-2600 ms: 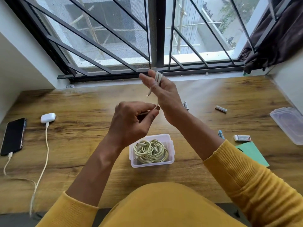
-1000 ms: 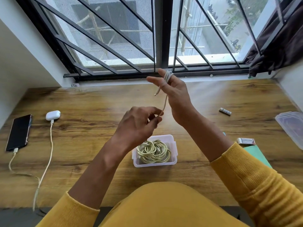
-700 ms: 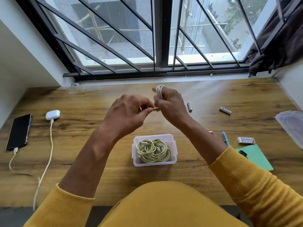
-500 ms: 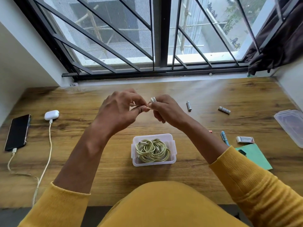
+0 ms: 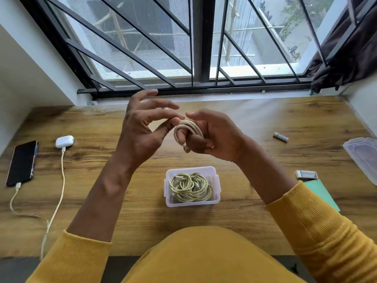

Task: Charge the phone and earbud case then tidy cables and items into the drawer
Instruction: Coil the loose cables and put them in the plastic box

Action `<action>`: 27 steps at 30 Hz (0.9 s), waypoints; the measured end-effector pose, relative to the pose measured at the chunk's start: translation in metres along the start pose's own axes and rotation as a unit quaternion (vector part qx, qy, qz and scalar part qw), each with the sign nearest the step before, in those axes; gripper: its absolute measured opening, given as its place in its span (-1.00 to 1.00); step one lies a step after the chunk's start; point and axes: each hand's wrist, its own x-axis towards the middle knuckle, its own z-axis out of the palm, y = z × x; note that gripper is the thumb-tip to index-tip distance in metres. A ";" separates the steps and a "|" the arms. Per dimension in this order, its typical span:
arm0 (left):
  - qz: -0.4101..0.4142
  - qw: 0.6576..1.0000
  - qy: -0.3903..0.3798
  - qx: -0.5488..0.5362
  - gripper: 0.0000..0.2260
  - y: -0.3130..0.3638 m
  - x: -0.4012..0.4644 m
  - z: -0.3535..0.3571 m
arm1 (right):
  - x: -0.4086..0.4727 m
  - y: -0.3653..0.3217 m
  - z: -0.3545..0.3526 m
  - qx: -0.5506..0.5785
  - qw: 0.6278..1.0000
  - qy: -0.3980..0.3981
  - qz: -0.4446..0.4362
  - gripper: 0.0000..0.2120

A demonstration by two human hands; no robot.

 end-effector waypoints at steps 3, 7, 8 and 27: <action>-0.030 0.997 0.019 -0.065 -0.84 0.007 -0.007 0.011 | 0.000 -0.004 0.001 0.034 0.999 -0.005 -0.037 -0.54; -0.105 0.965 -0.003 -0.239 -0.78 0.018 -0.017 0.023 | -0.001 -0.005 0.003 0.076 0.994 -0.005 -0.079 -0.62; -0.127 0.949 -0.011 -0.289 -0.74 0.021 -0.019 0.024 | -0.001 -0.005 0.003 0.081 0.993 0.000 -0.081 -0.62; -0.125 0.977 0.000 -0.173 -0.81 0.032 -0.024 0.026 | 0.005 0.015 0.033 0.106 0.964 0.239 -0.047 -0.40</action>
